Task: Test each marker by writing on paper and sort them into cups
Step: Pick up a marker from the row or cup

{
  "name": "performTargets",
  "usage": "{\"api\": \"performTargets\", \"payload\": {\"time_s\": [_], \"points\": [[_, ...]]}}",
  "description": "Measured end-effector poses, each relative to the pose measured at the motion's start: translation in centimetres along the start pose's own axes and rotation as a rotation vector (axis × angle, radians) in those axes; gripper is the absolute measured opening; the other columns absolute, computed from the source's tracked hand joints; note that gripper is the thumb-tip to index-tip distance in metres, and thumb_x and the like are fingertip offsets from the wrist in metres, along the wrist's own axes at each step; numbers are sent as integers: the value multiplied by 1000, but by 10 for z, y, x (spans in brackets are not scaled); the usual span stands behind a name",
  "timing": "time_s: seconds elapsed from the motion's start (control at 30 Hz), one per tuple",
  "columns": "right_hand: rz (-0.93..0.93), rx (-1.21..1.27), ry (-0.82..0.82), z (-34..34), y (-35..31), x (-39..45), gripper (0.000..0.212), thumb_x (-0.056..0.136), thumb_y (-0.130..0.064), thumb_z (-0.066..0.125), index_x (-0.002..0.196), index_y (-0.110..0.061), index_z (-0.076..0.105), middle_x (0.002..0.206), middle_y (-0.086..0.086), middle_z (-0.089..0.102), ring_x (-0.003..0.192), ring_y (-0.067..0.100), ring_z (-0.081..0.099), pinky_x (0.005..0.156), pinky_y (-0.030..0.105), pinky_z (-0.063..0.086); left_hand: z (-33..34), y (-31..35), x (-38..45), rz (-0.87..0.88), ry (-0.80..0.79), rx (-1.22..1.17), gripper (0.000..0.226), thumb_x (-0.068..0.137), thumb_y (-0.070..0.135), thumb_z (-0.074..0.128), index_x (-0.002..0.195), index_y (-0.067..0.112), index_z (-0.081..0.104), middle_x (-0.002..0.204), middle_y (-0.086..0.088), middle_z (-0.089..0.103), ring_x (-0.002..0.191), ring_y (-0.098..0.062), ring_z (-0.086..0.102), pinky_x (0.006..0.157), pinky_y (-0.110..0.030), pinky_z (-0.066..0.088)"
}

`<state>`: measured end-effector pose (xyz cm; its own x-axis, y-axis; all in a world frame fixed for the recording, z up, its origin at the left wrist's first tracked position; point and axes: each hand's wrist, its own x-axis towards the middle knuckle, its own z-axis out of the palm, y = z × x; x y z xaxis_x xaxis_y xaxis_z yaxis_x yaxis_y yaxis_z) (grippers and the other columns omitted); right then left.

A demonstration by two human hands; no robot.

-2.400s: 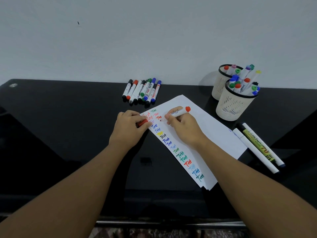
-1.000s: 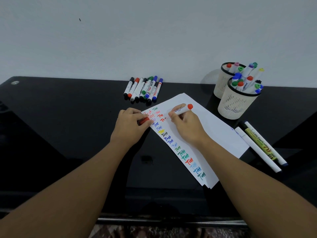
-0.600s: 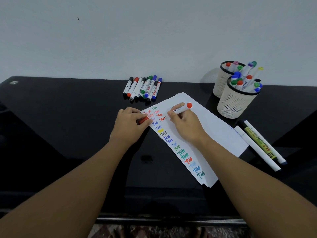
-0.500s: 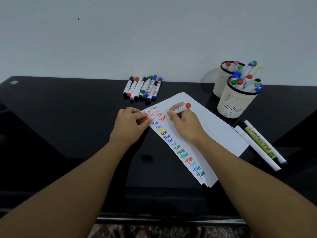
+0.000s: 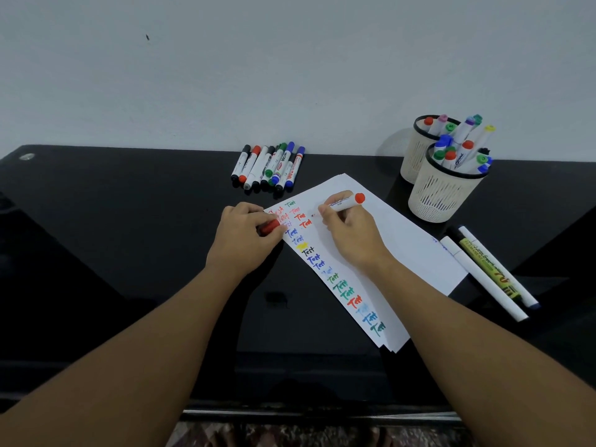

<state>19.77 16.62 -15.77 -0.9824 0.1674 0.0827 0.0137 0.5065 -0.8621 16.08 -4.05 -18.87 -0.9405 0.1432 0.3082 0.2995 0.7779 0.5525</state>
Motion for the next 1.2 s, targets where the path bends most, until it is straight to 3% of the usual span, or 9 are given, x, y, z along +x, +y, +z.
{"api": "performTargets", "payload": {"time_s": [0.2,0.3,0.43,0.5,0.57,0.67,0.77,0.93,1.2], "points": [[-61,101,56,-2,8,1,16,110,-27,49,122,-35,55,94,-8,66,83,4,64,78,17,49,-1,-1,-1,-13,-23,0,34,90,34,67,123,27,71,107,6,51,106,-14,46,98,-42,49],[-80,128,-7,-3,8,-1,48,108,-10,45,147,-37,41,127,-12,62,108,-1,59,86,13,45,-2,-1,-2,34,-4,8,31,97,27,63,127,26,69,111,4,54,107,-14,47,96,-38,48],[-81,198,-114,-4,7,0,81,104,4,43,164,-35,4,164,-10,28,133,-8,40,77,-5,39,-5,0,-2,53,-1,4,34,102,25,59,135,28,64,117,1,57,107,-12,51,87,-23,38],[-105,273,-100,-4,5,-1,72,107,-4,42,164,-33,10,166,-7,26,133,-15,39,77,-6,38,-7,3,-2,49,10,-18,37,101,25,61,138,28,62,116,1,60,100,-9,53,86,-22,40],[-153,289,4,-4,2,-5,48,110,-22,43,157,-30,32,155,-3,42,111,-24,52,80,-1,42,-8,5,-3,42,19,-60,42,100,24,64,141,26,58,113,3,62,97,-9,56,87,-23,45],[-220,143,194,-1,8,-7,25,111,-30,43,136,-33,49,133,2,61,84,4,72,84,28,59,-10,8,-3,-35,26,-170,41,97,22,69,136,21,57,114,5,66,100,-9,61,90,-23,49],[-252,52,210,3,14,-7,36,111,-27,44,140,-46,34,112,5,69,68,17,69,75,36,58,-8,8,-4,-18,31,-160,24,98,18,67,121,21,62,115,7,67,100,-3,60,84,-12,46],[-344,-415,119,8,21,-1,31,106,-33,55,137,-30,58,129,-7,67,112,14,62,99,38,49,-8,5,-4,24,43,-159,19,98,10,63,112,24,65,111,8,68,101,-5,63,91,-22,53],[-372,-567,77,9,20,1,33,107,-38,51,138,-41,58,131,-9,63,119,14,51,107,36,27,-8,5,-6,110,65,-158,19,98,9,62,110,23,67,107,10,67,97,-3,62,87,-19,51]]}}
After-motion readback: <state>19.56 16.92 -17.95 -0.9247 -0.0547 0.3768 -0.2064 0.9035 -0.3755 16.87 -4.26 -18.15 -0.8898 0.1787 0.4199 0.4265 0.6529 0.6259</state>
